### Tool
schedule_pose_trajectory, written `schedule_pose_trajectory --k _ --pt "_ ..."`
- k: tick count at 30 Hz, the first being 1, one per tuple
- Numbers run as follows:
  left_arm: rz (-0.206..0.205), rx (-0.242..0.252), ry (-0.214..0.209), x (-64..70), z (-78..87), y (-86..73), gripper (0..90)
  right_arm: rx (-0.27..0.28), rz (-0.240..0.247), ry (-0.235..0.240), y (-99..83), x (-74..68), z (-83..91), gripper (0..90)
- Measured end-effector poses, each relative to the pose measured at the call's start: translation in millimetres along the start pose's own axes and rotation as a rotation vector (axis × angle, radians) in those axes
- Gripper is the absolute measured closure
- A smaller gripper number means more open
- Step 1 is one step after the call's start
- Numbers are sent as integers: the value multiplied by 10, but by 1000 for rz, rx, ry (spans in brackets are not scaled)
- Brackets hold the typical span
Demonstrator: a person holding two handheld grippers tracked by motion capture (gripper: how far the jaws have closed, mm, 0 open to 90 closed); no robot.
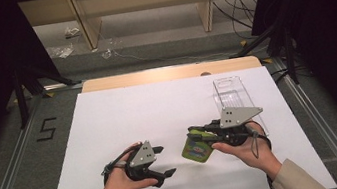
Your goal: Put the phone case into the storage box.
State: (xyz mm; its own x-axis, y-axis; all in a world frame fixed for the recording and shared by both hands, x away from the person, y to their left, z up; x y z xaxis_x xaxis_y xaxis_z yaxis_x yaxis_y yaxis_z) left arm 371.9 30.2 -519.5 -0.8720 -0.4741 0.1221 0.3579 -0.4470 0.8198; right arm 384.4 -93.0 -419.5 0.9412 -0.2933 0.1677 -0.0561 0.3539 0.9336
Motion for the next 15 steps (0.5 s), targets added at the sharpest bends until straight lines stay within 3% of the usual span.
schedule_pose_trajectory --k 6,15 --pt "10 -14 -29 26 -98 17 154 -5 4 -2 3 -4 -4 775" --pt "-5 -26 -70 106 -296 92 187 -13 9 10 -7 -28 -21 775"
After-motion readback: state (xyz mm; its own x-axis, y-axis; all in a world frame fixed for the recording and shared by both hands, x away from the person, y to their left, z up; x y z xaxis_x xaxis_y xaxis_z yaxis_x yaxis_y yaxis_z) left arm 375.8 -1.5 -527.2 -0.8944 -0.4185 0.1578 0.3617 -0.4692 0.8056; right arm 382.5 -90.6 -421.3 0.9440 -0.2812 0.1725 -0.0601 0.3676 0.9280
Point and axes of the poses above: each handheld gripper's, and its own axes: z roughly backward along the jaws, y roughly out of its top, x roughly to its right, the point moved 10 cm from there along -z, roughly forward along the jaws, and after that the axes turned 10 degrees about z, right-handed, at the moved point
